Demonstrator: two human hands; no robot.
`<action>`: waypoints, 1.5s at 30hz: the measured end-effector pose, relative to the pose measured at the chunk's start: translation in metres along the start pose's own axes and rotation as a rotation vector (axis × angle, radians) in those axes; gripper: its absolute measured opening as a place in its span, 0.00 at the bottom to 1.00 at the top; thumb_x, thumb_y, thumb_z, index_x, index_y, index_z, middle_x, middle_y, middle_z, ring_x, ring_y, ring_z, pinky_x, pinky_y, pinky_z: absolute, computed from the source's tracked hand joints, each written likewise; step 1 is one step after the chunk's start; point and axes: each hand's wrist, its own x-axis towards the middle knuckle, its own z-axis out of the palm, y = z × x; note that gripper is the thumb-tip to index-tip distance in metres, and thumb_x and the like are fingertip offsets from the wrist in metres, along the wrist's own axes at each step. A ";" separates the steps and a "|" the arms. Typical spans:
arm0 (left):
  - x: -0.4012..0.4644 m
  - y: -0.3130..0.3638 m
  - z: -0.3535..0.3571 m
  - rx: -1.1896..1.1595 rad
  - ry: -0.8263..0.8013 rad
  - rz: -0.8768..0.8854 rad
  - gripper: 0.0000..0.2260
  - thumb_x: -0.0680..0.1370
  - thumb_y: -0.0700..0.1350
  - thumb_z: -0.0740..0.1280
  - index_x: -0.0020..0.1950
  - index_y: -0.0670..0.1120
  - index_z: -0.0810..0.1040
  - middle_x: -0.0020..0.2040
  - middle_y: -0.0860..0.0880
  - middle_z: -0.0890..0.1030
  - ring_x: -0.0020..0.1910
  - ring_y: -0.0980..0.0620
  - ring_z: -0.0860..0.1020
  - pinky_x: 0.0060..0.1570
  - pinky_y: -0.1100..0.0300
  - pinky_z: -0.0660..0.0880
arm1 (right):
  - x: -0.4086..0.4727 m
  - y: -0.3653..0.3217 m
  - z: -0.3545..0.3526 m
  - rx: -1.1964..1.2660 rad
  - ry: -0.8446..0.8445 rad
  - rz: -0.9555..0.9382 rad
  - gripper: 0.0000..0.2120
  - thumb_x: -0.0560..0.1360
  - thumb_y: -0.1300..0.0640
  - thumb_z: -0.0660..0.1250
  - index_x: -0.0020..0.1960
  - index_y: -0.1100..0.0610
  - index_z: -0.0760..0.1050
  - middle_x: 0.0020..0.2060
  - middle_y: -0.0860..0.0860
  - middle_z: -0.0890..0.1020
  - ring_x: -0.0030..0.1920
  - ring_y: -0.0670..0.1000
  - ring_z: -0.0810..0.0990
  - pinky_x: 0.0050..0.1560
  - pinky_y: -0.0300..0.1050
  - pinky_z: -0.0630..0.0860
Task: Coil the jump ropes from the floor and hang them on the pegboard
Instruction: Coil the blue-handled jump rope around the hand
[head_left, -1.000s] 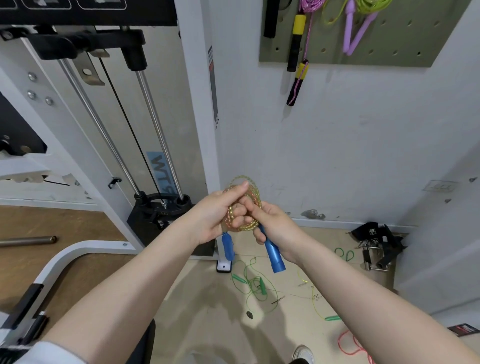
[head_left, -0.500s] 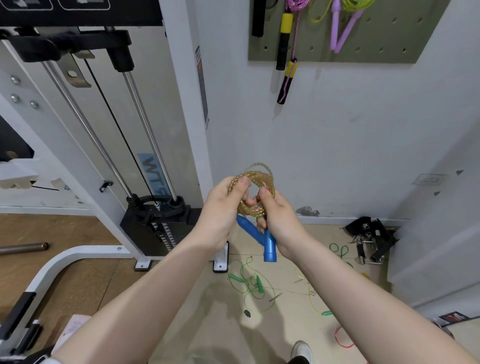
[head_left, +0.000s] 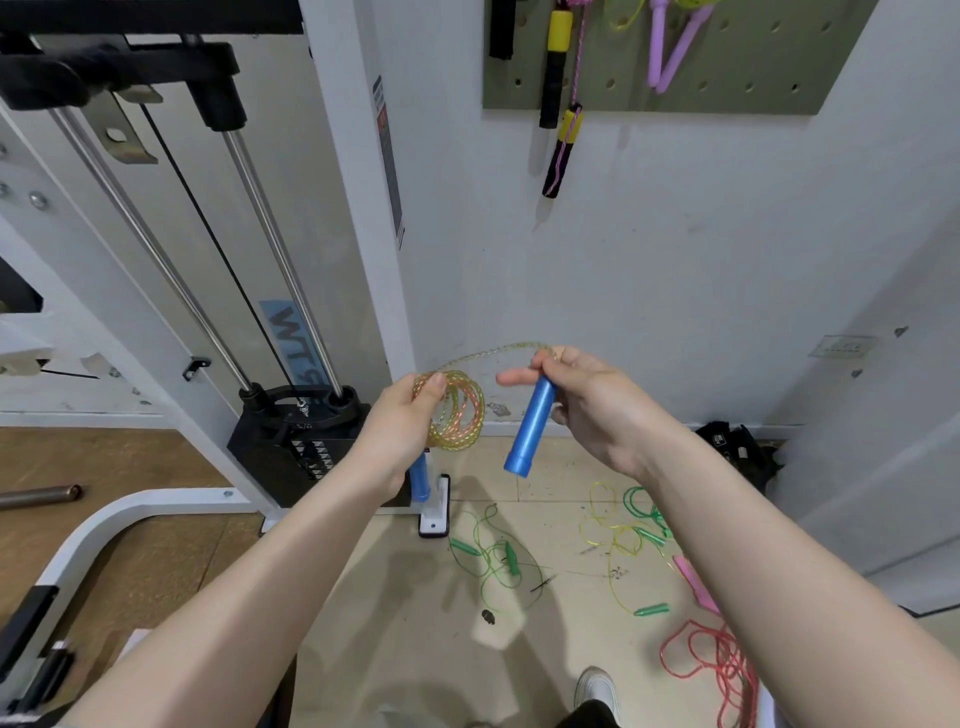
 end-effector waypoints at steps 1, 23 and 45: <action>0.000 -0.001 0.000 -0.033 -0.029 -0.028 0.11 0.81 0.50 0.58 0.53 0.46 0.76 0.50 0.50 0.79 0.49 0.53 0.79 0.44 0.62 0.74 | 0.001 -0.003 0.002 0.082 -0.005 -0.028 0.10 0.81 0.59 0.54 0.43 0.53 0.68 0.40 0.50 0.84 0.36 0.45 0.70 0.35 0.40 0.62; 0.005 0.011 -0.010 -0.246 -0.185 -0.029 0.11 0.81 0.49 0.58 0.52 0.44 0.76 0.45 0.47 0.82 0.44 0.49 0.81 0.55 0.47 0.76 | 0.015 0.040 0.035 -1.455 0.264 -1.019 0.14 0.74 0.55 0.65 0.58 0.54 0.77 0.64 0.56 0.75 0.62 0.58 0.69 0.61 0.54 0.70; 0.046 0.047 0.009 0.067 -0.211 0.265 0.13 0.82 0.51 0.55 0.42 0.47 0.73 0.32 0.53 0.79 0.35 0.51 0.75 0.43 0.54 0.71 | 0.048 0.007 -0.003 -0.216 -0.259 -0.172 0.19 0.75 0.36 0.52 0.37 0.49 0.69 0.26 0.40 0.68 0.27 0.40 0.63 0.34 0.35 0.61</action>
